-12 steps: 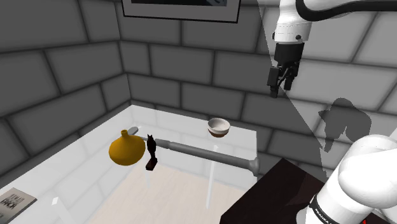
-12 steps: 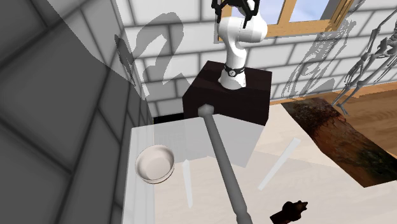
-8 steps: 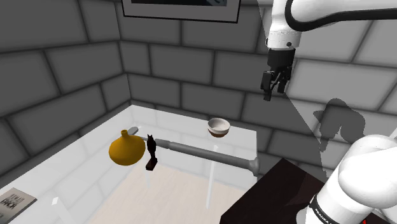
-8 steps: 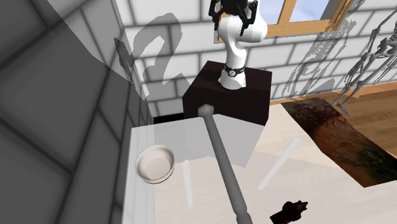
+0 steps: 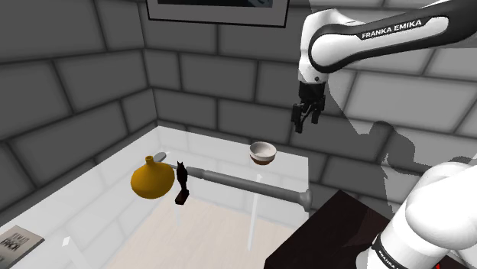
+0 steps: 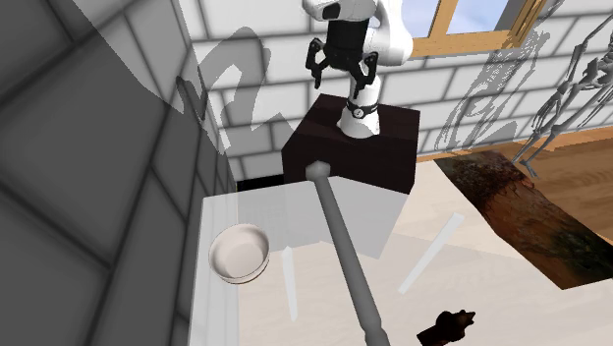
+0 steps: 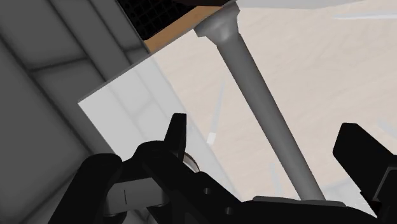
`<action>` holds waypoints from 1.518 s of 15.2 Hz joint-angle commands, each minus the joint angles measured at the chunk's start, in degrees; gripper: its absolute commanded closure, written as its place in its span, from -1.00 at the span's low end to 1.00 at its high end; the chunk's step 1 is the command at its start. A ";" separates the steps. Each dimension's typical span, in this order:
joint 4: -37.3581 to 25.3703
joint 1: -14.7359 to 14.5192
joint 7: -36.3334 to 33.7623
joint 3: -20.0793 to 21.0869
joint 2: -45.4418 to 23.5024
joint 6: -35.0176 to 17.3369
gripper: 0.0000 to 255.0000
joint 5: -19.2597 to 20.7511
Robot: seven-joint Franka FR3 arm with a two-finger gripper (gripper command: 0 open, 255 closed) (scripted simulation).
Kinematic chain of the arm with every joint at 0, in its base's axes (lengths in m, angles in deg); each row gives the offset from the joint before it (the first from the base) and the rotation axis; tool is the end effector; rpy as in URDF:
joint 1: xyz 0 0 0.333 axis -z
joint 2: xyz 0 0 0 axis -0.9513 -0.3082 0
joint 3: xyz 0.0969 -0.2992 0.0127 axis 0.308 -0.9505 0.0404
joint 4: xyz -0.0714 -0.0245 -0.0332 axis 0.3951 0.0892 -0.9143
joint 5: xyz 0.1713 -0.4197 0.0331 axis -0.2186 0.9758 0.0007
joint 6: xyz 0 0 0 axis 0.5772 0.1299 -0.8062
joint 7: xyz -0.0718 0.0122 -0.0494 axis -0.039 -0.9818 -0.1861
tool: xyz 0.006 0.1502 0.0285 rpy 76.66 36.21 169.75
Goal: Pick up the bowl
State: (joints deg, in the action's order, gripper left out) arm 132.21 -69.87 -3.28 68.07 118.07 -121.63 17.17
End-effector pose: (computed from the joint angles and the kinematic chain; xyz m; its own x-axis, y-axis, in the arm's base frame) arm 0.4392 -0.0137 0.4307 0.9972 -0.0125 -0.0741 -0.0053 -0.9952 0.0976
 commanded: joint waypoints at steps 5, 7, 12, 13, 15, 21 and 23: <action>-0.78 0.97 -0.57 -0.36 -11.48 -11.59 -1.00 1.75; -1.84 1.26 -0.88 -0.47 -15.61 -14.92 -1.00 2.39; -5.90 1.92 -1.78 -0.78 -26.30 -22.18 -1.00 4.12; -6.95 2.03 -1.98 -0.85 -28.47 -23.43 -1.00 4.48; -9.29 2.22 -2.36 -1.03 -32.85 -25.72 -1.00 5.18; -18.11 2.53 -3.34 -1.74 -46.03 -30.86 -1.00 7.03; -21.65 2.57 -3.54 -2.01 -50.43 -31.99 -1.00 7.49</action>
State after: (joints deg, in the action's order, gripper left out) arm 112.53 -67.41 -6.78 66.26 70.25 -152.77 24.40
